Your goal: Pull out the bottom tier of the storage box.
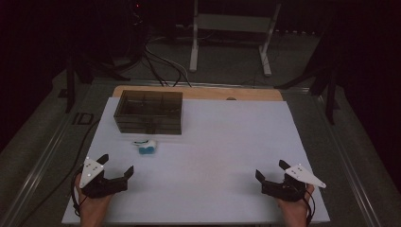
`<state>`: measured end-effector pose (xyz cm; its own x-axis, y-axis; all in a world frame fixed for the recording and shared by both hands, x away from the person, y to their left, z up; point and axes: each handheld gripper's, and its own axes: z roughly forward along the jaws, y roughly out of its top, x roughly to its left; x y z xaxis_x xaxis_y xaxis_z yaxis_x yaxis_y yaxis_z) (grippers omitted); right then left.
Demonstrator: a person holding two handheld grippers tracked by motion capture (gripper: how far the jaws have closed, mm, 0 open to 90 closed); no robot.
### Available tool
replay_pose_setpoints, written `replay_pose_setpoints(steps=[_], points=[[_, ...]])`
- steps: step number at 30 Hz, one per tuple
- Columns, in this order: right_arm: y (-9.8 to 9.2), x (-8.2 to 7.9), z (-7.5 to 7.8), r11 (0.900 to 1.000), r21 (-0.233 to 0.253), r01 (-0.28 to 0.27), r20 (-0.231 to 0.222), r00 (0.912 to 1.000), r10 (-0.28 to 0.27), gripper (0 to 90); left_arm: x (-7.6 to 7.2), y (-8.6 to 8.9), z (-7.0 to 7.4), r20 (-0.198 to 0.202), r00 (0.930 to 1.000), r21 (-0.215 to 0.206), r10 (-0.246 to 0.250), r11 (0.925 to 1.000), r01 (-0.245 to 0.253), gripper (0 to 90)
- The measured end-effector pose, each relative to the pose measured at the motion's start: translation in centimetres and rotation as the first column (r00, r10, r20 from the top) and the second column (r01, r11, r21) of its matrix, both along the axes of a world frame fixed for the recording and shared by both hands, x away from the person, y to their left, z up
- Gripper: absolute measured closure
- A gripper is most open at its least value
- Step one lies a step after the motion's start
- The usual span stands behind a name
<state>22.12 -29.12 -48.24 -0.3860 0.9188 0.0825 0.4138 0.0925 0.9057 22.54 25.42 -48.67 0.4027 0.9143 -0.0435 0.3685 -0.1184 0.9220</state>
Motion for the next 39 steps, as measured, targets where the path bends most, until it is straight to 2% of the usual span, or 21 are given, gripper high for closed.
replay_pose_setpoints(steps=[16,24,28,34,39], points=[[0.0,-0.1,0.0,1.0,-0.004,0.002,0.022,0.9998,-0.002,2.3,-0.3,-0.1,0.0,-0.009,0.9999,0.004,0.014,0.9999,-0.013,1.8],[0.1,-0.1,0.0,1.0,-0.003,-0.007,0.032,0.9995,0.007,2.3,-0.3,-0.2,-0.1,-0.011,0.999,-0.018,0.044,0.9989,-0.044,1.8],[0.1,-0.1,0.0,1.0,-0.006,-0.004,0.025,0.9997,0.004,2.3,-0.2,-0.3,-0.1,-0.023,0.9976,-0.007,0.065,0.9978,-0.065,1.8],[0.2,-0.1,-0.1,1.0,-0.002,-0.001,0.017,0.9998,0.001,2.2,-0.1,-0.4,0.6,-0.019,0.9954,-0.016,0.094,0.9954,-0.094,1.8],[0.2,0.0,-0.1,1.0,-0.002,0.004,0.013,0.9999,-0.003,2.2,0.1,-0.5,1.0,-0.021,0.9953,-0.022,0.095,0.9952,-0.095,1.8]])
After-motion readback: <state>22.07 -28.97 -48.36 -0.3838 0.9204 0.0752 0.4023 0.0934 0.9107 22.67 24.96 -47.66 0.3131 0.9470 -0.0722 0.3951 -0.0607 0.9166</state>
